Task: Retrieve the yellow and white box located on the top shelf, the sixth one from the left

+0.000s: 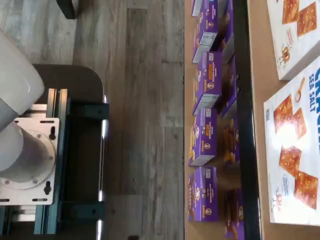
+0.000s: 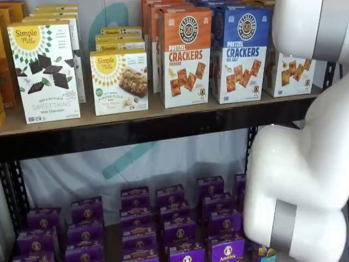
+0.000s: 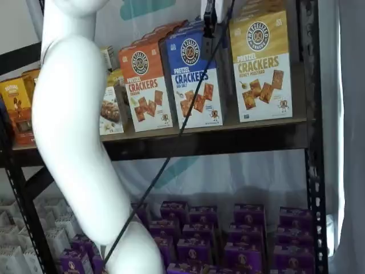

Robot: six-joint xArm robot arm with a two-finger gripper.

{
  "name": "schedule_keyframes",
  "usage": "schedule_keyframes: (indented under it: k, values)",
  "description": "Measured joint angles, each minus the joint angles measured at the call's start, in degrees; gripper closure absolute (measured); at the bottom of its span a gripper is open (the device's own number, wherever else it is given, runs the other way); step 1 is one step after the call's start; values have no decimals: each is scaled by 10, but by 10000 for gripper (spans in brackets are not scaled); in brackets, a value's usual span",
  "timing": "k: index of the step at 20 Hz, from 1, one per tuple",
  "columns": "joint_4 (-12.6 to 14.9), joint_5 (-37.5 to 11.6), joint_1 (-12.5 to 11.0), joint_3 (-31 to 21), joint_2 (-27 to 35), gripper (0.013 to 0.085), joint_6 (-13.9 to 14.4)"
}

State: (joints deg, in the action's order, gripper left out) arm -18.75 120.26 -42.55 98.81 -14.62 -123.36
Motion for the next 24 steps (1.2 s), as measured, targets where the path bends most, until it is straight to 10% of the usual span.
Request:
schedule_keyframes:
  k: [3,7,17,24]
  values:
    - [46,-10,26,-15,-15,130,0]
    - [42,-18,27,-39,-35,130,2]
    - [-156,-129,-74,-137,-110,130,-4]
    - [-192,-205,-93,-166,-124,130,-29]
